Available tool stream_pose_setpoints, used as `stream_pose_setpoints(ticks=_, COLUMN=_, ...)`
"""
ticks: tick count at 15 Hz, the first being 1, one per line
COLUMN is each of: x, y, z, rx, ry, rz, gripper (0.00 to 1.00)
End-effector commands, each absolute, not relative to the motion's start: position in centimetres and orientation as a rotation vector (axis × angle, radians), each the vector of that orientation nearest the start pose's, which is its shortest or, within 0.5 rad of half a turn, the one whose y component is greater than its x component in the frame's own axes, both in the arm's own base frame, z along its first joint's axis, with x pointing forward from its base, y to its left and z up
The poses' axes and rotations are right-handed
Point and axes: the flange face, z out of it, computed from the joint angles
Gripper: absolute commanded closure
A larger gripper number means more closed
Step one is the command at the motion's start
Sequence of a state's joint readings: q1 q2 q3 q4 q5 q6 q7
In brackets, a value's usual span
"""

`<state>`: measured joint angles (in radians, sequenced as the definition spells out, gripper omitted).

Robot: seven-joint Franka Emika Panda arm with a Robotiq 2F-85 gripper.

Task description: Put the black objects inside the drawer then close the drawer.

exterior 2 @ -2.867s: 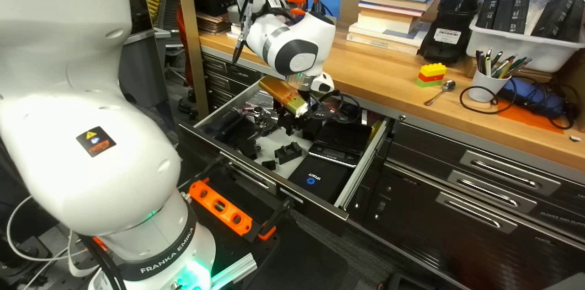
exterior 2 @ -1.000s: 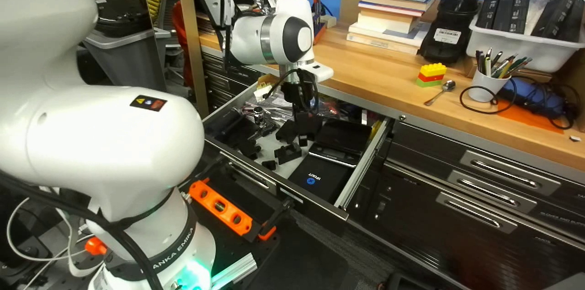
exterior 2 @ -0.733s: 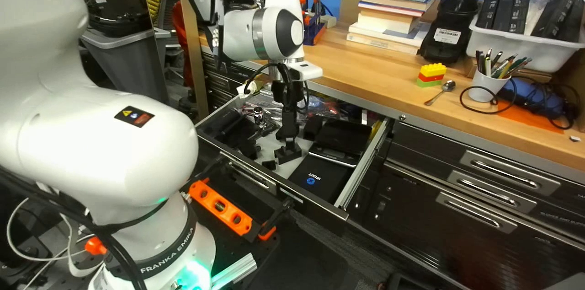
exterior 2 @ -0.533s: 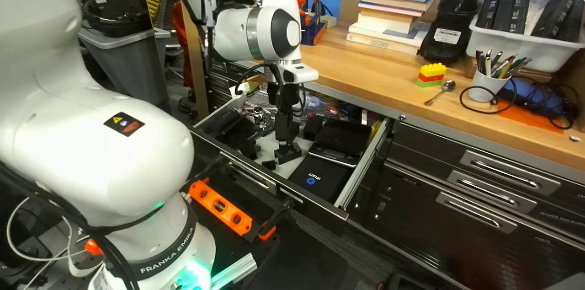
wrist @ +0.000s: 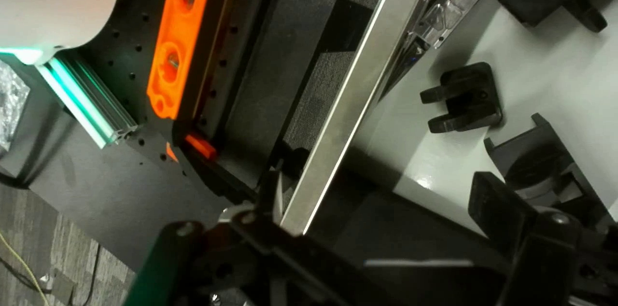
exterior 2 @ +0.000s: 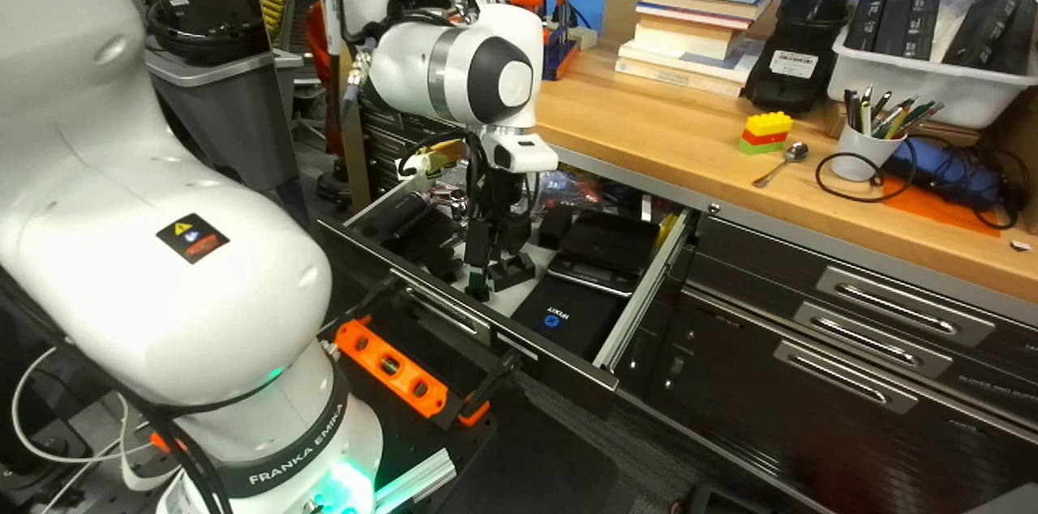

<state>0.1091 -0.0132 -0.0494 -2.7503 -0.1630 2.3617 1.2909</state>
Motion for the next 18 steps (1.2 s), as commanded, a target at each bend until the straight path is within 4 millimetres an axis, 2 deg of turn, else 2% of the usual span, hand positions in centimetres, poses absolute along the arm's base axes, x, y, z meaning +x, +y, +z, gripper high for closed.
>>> stream_pose_setpoints(ticks=1, x=35.1, y=1.4, z=18.8, rx=-2.835, ry=1.778, rz=0.445, gripper=0.0)
stream_pose_setpoints(ticks=11, x=34.3, y=-0.2, z=15.2, rx=-2.665, ry=1.939, rz=0.549, gripper=0.0)
stream_pose_setpoints(ticks=18, x=34.7, y=-1.2, z=13.7, rx=-2.58, ry=1.907, rz=0.505, gripper=0.0)
